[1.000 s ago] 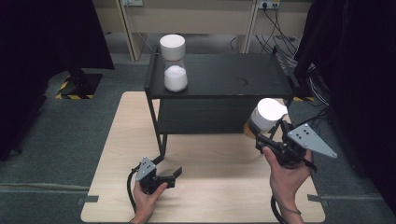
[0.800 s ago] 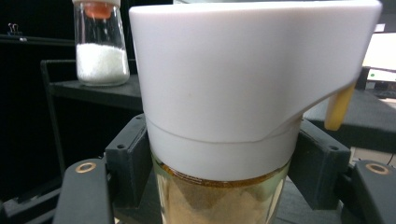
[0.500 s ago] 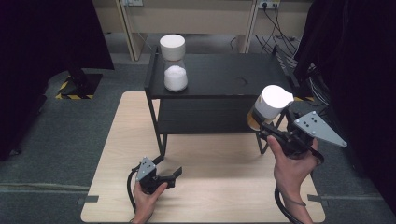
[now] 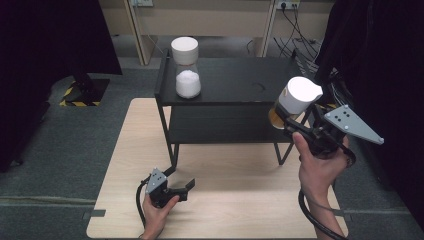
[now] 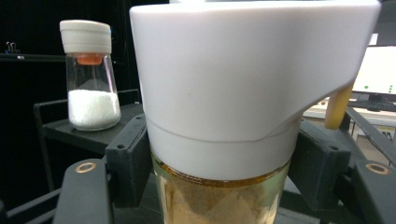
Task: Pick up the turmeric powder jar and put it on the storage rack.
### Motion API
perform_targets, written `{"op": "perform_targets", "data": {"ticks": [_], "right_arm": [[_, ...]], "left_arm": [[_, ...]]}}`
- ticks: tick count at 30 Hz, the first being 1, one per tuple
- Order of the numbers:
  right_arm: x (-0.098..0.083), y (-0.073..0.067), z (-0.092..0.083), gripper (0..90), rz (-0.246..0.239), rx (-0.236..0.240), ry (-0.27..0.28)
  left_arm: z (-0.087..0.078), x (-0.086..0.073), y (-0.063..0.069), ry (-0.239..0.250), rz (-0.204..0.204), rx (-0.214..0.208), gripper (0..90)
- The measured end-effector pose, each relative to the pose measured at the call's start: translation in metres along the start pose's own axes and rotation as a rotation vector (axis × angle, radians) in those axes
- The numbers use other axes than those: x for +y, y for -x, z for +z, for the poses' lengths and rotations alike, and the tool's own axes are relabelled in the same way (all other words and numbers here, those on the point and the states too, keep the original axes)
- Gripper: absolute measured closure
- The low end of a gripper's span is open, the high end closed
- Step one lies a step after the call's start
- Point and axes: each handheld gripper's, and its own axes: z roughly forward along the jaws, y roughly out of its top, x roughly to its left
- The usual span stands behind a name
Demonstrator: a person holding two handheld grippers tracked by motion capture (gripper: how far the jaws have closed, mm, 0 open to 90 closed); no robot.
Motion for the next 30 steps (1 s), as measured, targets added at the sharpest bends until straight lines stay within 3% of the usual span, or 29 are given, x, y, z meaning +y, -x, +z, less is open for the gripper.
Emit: {"op": "perform_targets", "data": {"ticks": [10, 30], "right_arm": [[0.010, 0.004, 0.001, 31.0, 0.006, -0.011, 0.014], [0.024, 0.009, 0.023, 31.0, 0.010, -0.042, 0.003]], "left_arm": [[0.000, 0.000, 0.000, -0.001, -0.002, -0.001, 3.9], [0.000, 0.001, -0.002, -0.004, -0.004, -0.007, 3.9]]}}
